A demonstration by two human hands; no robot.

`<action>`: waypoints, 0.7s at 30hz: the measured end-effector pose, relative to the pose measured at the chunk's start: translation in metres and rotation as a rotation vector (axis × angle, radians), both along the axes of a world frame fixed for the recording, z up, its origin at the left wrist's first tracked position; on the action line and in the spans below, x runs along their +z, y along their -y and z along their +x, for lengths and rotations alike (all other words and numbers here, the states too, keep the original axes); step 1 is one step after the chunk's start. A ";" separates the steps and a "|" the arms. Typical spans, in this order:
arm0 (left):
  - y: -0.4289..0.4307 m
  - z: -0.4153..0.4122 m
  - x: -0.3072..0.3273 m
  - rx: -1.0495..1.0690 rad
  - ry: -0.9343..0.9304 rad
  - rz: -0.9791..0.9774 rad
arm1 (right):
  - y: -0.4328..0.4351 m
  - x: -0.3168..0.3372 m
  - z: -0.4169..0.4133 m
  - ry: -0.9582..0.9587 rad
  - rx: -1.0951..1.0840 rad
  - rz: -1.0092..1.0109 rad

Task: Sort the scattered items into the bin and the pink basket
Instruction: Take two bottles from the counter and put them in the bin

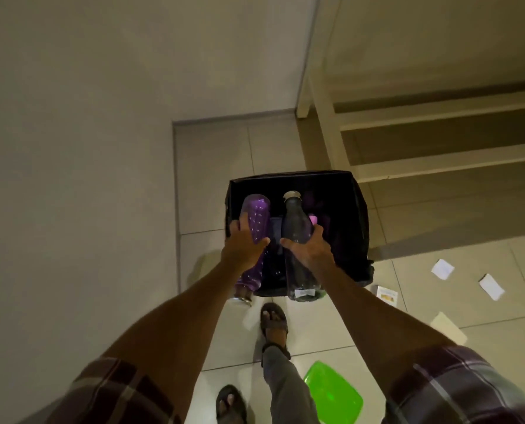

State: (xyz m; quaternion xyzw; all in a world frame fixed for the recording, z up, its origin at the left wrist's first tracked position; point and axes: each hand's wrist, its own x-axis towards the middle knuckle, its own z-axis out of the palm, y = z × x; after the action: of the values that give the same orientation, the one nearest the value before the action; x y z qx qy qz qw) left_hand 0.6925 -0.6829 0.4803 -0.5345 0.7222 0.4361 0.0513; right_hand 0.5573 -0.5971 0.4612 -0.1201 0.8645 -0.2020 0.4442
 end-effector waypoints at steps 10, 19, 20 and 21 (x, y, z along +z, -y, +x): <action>0.042 -0.070 -0.137 -0.047 0.214 0.139 | 0.048 -0.134 -0.045 0.117 0.050 0.221; 0.053 -0.095 -0.198 -0.082 0.138 0.111 | 0.062 -0.185 -0.056 0.150 0.083 0.136; 0.051 -0.091 -0.198 -0.107 0.125 0.109 | 0.059 -0.185 -0.054 0.128 0.129 0.160; 0.047 -0.085 -0.198 -0.131 0.116 0.113 | 0.054 -0.184 -0.052 0.101 0.174 0.182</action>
State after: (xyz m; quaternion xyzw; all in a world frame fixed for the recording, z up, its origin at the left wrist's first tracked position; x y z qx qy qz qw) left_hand 0.6073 -0.7304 0.2822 -0.5065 0.7258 0.4401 0.1516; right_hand 0.5056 -0.6515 0.2775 -0.1436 0.8421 -0.0893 0.5121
